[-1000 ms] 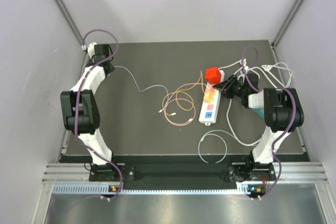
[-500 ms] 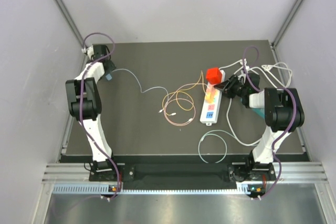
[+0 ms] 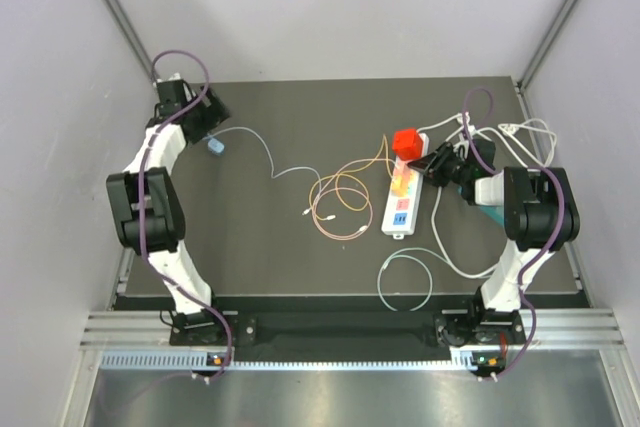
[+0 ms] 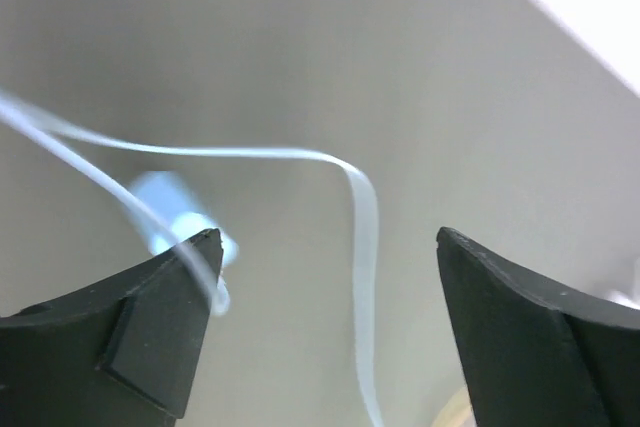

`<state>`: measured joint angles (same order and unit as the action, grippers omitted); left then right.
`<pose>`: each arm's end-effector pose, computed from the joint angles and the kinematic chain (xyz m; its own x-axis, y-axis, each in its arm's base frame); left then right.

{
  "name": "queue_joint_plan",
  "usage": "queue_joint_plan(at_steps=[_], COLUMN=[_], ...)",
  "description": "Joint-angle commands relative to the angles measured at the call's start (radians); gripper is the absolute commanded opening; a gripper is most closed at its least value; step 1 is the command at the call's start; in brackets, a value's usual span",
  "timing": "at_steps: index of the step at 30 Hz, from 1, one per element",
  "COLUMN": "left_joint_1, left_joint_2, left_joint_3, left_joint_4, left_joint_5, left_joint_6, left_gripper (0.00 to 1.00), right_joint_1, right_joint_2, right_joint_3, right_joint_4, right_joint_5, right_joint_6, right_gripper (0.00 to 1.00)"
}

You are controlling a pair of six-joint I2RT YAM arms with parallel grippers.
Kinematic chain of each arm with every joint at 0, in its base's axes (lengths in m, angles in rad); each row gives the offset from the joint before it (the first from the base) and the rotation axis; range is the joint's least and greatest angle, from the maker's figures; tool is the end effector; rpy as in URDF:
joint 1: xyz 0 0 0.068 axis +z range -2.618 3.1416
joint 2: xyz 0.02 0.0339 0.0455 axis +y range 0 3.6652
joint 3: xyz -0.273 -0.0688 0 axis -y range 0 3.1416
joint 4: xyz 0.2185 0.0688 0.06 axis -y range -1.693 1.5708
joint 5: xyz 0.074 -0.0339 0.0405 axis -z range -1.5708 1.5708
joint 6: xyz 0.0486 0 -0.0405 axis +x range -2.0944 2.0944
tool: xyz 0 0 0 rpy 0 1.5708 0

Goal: Pull the plug off the socket

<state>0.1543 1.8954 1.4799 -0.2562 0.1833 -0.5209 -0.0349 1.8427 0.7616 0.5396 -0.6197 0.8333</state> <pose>0.4228 0.0568 0.2632 -0.5283 -0.5774 -0.6225 -0.3148 0.8141 -0.4879 0.3471 0.0161 0.1533 -0.6935 0.6271 -0.3547 0.0659 0.5454 0.8356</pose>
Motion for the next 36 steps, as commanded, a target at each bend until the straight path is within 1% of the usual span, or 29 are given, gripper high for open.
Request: queue_joint_plan(at_steps=[1,2,4,7,8,9,10,11,12,13,14,16,17,18,20,21,22,23,25,26,28,29,30,31,32,33,34,35,36], left_joint_1=[-0.021,-0.039,-0.061,-0.061,-0.061,-0.059,-0.055,-0.053,-0.053,-0.050,-0.050,-0.047,-0.048,-0.048,-0.061,-0.068,-0.082,-0.090,-0.105,-0.113,-0.139,-0.148,-0.151,-0.206,-0.228,-0.254,-0.312,-0.341,-0.370], left_joint_2=[-0.148,-0.165,-0.222,-0.272,-0.274,-0.268,-0.259,-0.246,-0.230,-0.181,-0.156,-0.105,-0.107,-0.136,-0.188,-0.246,-0.274,-0.300,-0.352,-0.363,-0.366,-0.361,-0.355,-0.357,-0.355,-0.361,-0.363,-0.363,-0.355], left_joint_3=[-0.067,-0.081,-0.101,-0.145,-0.142,-0.138,-0.118,-0.098,-0.069,-0.034,0.047,0.145,0.149,0.140,0.062,0.031,-0.031,-0.062,-0.143,-0.159,-0.174,-0.173,-0.173,-0.176,-0.179,-0.184,-0.191,-0.191,-0.190], left_joint_4=[0.155,0.149,0.118,0.088,0.068,0.031,0.012,-0.014,-0.055,-0.146,-0.199,-0.308,-0.302,-0.290,-0.188,-0.146,-0.109,-0.039,0.018,0.038,0.025,0.000,-0.059,-0.089,-0.115,-0.165,-0.184,-0.205,-0.221], left_joint_5=[0.327,0.365,0.369,0.263,0.187,0.145,0.110,0.022,-0.031,-0.075,-0.109,-0.064,-0.007,0.110,0.200,0.240,0.321,0.381,0.490,0.595,0.654,0.682,0.679,0.668,0.641,0.616,0.579,0.529,0.430], left_joint_6=[0.022,0.042,0.113,0.143,0.157,0.157,0.147,0.121,0.105,0.090,0.073,0.082,0.126,0.149,0.223,0.252,0.284,0.348,0.393,0.427,0.461,0.514,0.563,0.597,0.680,0.721,0.764,0.830,0.855], left_gripper=[0.95,0.96,0.97,0.98,0.98,0.98,0.99,0.99,0.99,0.99,0.99,0.98,0.97,0.94,0.94,0.95,0.96,0.96,0.97,0.98,0.99,0.98,0.98,0.99,0.99,0.99,0.99,0.99,0.99], right_joint_1=[-0.010,-0.010,-0.010,-0.010,-0.010,-0.010,-0.010,-0.010,-0.010,-0.010,-0.010,-0.011,-0.011,-0.011,-0.011,-0.011,-0.011,-0.011,-0.011,-0.011,-0.011,-0.013,-0.014,-0.014,-0.014,-0.016,-0.016,-0.016,-0.016], right_joint_2=[-0.005,-0.003,-0.002,0.000,0.000,-0.002,0.000,-0.003,-0.005,-0.008,-0.008,-0.011,-0.013,-0.014,-0.011,-0.011,-0.010,-0.007,-0.004,-0.003,-0.005,-0.008,-0.011,-0.014,-0.016,-0.014,-0.013,-0.010,-0.008], right_joint_3=[0.051,0.051,0.051,0.051,0.051,0.051,0.051,0.050,0.050,0.048,0.047,0.048,0.047,0.047,0.048,0.048,0.048,0.048,0.050,0.048,0.048,0.048,0.047,0.045,0.047,0.048,0.047,0.048,0.047], right_joint_4=[0.076,0.076,0.079,0.082,0.083,0.085,0.086,0.085,0.085,0.088,0.088,0.089,0.089,0.091,0.094,0.095,0.095,0.095,0.095,0.095,0.092,0.091,0.091,0.089,0.091,0.091,0.092,0.094,0.094], right_joint_5=[-0.014,-0.015,-0.015,-0.018,-0.020,-0.020,-0.021,-0.021,-0.023,-0.023,-0.025,-0.025,-0.025,-0.026,-0.028,-0.028,-0.028,-0.028,-0.028,-0.028,-0.026,-0.026,-0.026,-0.026,-0.026,-0.026,-0.028,-0.028,-0.029], right_joint_6=[-0.023,-0.023,-0.022,-0.016,-0.013,-0.011,-0.008,-0.008,-0.007,-0.007,-0.003,-0.002,-0.003,-0.003,-0.003,-0.003,-0.005,-0.007,-0.007,-0.008,-0.011,-0.011,-0.014,-0.013,-0.013,-0.013,-0.011,-0.008,-0.007], right_gripper=[0.00,0.00,0.00,0.00,0.00,0.00,0.00,0.00,0.00,0.00,0.00,0.00,0.00,0.00,0.00,0.00,0.00,0.00,0.00,0.00,0.00,0.00,0.01,0.00,0.01,0.00,0.00,0.00,0.00])
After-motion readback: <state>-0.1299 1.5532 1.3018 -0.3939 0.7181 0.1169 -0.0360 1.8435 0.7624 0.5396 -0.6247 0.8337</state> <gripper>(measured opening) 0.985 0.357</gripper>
